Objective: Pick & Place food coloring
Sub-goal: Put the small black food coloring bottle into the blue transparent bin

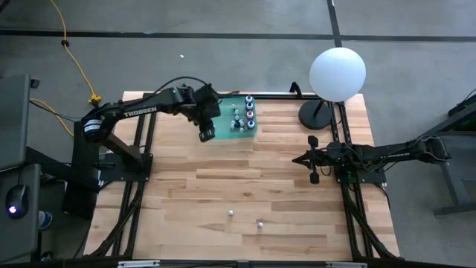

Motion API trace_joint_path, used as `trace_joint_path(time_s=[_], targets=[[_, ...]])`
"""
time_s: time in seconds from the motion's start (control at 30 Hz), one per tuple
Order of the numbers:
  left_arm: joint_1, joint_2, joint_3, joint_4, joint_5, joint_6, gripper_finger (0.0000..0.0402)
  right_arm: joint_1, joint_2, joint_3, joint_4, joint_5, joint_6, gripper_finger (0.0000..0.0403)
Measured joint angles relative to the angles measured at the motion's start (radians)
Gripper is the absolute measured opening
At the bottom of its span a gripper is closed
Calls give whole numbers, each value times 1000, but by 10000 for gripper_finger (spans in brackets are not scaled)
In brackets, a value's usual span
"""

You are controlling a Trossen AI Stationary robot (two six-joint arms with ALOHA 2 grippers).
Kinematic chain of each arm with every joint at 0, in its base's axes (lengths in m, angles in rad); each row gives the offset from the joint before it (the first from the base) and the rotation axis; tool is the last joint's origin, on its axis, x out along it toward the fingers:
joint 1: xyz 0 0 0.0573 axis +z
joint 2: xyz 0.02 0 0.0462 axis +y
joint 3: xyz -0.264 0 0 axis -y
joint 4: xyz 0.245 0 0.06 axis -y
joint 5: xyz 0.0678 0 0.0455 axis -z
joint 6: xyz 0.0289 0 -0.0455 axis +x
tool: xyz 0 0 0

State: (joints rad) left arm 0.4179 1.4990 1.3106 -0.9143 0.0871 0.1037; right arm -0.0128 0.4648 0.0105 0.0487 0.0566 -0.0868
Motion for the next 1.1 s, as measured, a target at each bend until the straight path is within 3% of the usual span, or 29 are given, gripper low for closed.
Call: trace_joint_path(time_s=[0.33,0.5,0.8,1.1], targets=[[152,66,-5,197,0,-10,37,0,0,0,0,0,0,0],[201,141,-5,263,-70,-40,37,0,0,0,0,0,0,0],[210,283,20,348,-123,-108,37,0,0,0,0,0,0,0],[201,401,145,314,-65,-22,37,0,0,0,0,0,0,0]])
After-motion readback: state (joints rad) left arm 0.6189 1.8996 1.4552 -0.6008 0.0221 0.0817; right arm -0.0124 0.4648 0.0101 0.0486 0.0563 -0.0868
